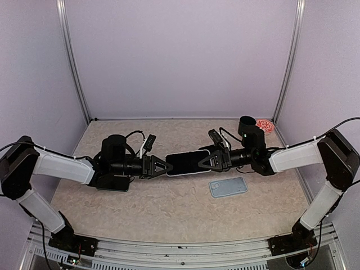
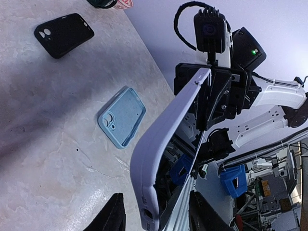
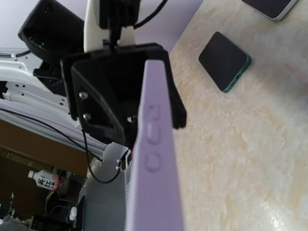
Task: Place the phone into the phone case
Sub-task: Press the phone with the phone case, then place the phone with the phone case at the center of the board.
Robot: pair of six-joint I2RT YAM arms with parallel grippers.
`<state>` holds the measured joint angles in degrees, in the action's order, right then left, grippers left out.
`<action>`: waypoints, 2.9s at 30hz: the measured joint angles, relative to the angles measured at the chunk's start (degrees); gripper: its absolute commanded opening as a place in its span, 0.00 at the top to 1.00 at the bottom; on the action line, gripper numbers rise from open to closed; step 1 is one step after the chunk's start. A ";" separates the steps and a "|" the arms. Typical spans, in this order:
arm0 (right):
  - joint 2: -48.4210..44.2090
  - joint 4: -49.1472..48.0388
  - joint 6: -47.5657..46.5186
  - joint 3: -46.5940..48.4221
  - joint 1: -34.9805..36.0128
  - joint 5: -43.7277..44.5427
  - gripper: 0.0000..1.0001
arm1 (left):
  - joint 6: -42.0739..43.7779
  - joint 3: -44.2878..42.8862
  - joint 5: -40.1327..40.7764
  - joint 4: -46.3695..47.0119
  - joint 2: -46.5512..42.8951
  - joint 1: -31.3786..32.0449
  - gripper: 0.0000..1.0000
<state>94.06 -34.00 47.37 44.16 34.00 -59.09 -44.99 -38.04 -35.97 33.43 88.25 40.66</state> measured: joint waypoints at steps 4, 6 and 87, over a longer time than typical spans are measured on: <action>-0.02 -0.17 0.02 0.00 0.00 0.02 1.00 | -0.42 -0.07 -1.42 1.31 1.16 0.59 0.56; -0.02 -0.17 0.00 0.00 0.00 0.04 1.00 | -0.87 -0.42 -2.16 1.95 1.86 0.79 0.57; 18.10 23.34 -4.17 29.33 -2.86 9.86 1.00 | 3.13 2.84 12.17 -11.17 -11.34 -5.99 0.01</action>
<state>112.16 -10.66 43.20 73.49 31.14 -49.23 -41.87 -35.20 -23.79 22.26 76.90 34.68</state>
